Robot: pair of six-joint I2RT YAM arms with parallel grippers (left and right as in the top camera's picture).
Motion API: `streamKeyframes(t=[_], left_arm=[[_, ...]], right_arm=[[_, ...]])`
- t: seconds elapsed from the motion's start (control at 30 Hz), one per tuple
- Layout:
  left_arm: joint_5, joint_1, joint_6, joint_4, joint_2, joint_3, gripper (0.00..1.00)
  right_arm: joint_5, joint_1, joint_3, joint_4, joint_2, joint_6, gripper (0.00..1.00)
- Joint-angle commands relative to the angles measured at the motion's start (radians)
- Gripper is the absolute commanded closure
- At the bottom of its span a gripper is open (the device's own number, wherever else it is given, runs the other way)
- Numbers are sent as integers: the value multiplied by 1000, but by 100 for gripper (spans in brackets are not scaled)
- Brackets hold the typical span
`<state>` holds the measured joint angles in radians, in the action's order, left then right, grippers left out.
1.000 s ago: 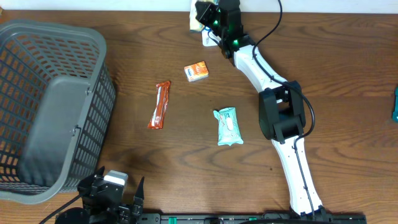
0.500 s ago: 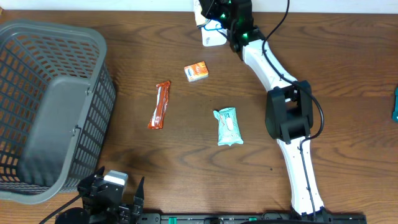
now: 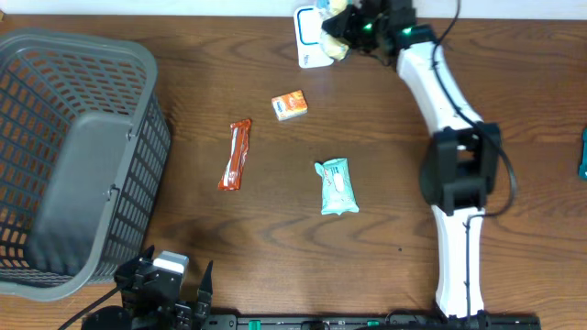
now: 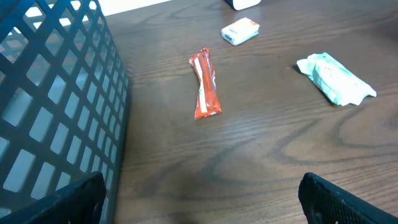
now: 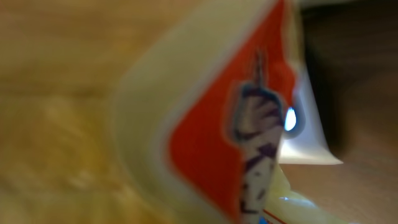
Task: Scan the item barcode
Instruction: 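Hold the yellow snack bag up against the scanner with the right gripper, then carry the yellow snack bag to the right edge and release it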
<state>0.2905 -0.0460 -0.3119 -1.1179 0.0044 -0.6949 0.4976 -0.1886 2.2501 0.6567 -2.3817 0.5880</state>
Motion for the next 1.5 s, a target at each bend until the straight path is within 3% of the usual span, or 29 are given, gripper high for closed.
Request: streamKeyframes(t=[0.0, 0.07, 0.2, 0.3, 0.47, 0.6, 0.67, 0.7, 0.77, 0.8, 0.87, 1.03, 1.1, 1.27, 1.47], left_arm=[[12, -5, -6, 3, -1, -5, 2], [12, -5, -6, 3, -1, -5, 2], [12, -5, -6, 3, -1, -5, 2], [12, -5, -6, 3, -1, -5, 2], [12, -5, -5, 3, -1, -5, 2], [12, -5, -6, 3, -1, -5, 2], [12, -5, -6, 3, -1, -5, 2], [12, -5, -6, 3, -1, -5, 2], [12, -5, -6, 3, -1, -5, 2], [12, -5, -6, 3, -1, -5, 1], [12, -5, -6, 3, -1, -5, 2], [12, -5, -6, 3, -1, -5, 2], [12, -5, -5, 3, -1, -5, 2], [12, -5, -5, 3, -1, -5, 2], [12, -5, -5, 3, -1, -5, 1]], right_arm=[[-437, 32, 27, 189, 250, -126, 99], [-869, 56, 27, 350, 300, -125, 99], [-1373, 142, -1, 554, 281, -27, 99], [-1418, 226, -69, 586, 248, 11, 99], [-1252, 408, -303, 505, 174, 10, 96], [-1227, 540, -397, 488, 160, 21, 99], [-1241, 600, -372, 511, 170, 13, 91], [-1239, 623, -352, 528, 179, 13, 85], [-1230, 648, -312, 552, 201, 13, 24], [-1216, 652, -291, 572, 216, 14, 3], [-1146, 651, -250, 600, 247, 22, 1], [-791, 585, -187, 652, 387, 21, 1], [-637, 497, -187, 695, 455, 21, 1], [-645, 64, -223, 788, 485, 17, 1], [-692, -288, -422, 700, 483, 49, 1]])
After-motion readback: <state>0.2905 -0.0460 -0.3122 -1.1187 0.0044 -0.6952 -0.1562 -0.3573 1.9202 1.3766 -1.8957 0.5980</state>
